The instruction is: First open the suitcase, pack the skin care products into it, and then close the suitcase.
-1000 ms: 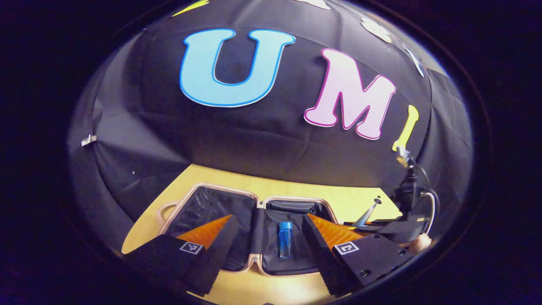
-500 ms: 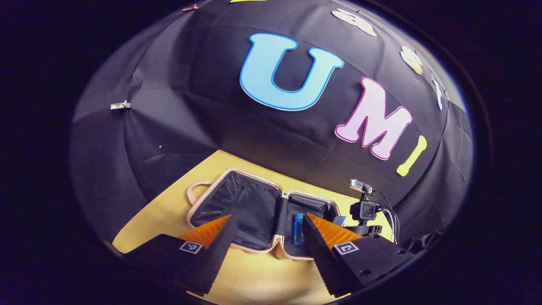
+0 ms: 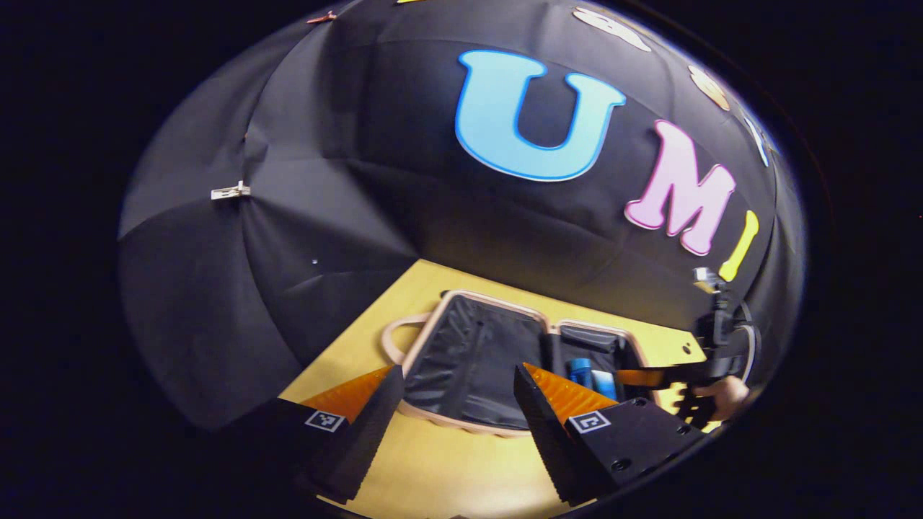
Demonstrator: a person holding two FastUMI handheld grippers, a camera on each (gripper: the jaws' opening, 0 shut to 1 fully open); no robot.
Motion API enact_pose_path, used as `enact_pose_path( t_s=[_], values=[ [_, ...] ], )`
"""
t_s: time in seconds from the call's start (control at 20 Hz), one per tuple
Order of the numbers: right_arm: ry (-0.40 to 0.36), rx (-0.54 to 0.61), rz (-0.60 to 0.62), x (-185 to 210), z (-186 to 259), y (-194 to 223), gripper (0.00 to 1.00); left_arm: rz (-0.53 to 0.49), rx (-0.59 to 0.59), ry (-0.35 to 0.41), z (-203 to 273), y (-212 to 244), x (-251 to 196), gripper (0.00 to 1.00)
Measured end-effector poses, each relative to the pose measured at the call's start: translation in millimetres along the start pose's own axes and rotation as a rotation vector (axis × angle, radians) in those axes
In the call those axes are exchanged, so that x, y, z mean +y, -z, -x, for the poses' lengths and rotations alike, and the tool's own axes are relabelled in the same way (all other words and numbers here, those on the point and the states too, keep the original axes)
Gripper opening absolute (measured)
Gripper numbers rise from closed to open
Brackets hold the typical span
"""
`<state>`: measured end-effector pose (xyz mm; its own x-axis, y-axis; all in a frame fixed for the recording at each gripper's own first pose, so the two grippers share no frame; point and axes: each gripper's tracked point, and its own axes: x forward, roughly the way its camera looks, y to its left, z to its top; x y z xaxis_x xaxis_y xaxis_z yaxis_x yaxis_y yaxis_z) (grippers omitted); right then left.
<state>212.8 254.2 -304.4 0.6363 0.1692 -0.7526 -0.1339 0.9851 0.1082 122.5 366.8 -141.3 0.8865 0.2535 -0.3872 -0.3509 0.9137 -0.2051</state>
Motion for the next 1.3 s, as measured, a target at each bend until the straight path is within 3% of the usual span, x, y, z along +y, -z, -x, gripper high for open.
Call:
enact_pose_path(
  t_s=[0.2,0.3,0.4,0.55,0.65,0.8,0.9,1.0,1.15,1.3],
  values=[
    [-0.035,-0.146,0.039,-4,62,-13,0.99,0.078,0.041,-0.037,-54,2,51,0.97],
    [-0.041,-0.196,0.055,-12,93,-14,0.99,0.162,0.072,-0.018,-85,6,62,0.96],
    [-0.041,-0.219,0.079,-22,115,-10,0.99,0.266,0.096,-0.046,-116,12,79,0.96],
    [0.003,-0.211,0.098,-52,140,2,0.99,0.442,0.137,-0.017,-165,21,87,0.92],
    [0.043,-0.185,0.089,-74,150,17,0.99,0.495,0.190,-0.028,-186,31,96,0.81],
    [0.105,-0.112,0.037,-104,163,52,0.99,0.590,0.272,0.018,-208,43,93,0.70],
    [0.132,-0.070,-0.001,-120,170,74,0.99,0.679,0.328,0.066,-215,54,83,0.54],
    [0.155,-0.041,-0.019,-132,174,84,0.99,0.738,0.381,0.064,-219,66,78,0.32],
    [0.162,-0.063,-0.039,-140,177,76,0.99,0.707,0.350,0.033,-212,58,83,0.16],
    [0.143,-0.096,-0.028,-145,176,60,0.99,0.501,0.298,0.015,-194,28,78,0.07]
  ],
)
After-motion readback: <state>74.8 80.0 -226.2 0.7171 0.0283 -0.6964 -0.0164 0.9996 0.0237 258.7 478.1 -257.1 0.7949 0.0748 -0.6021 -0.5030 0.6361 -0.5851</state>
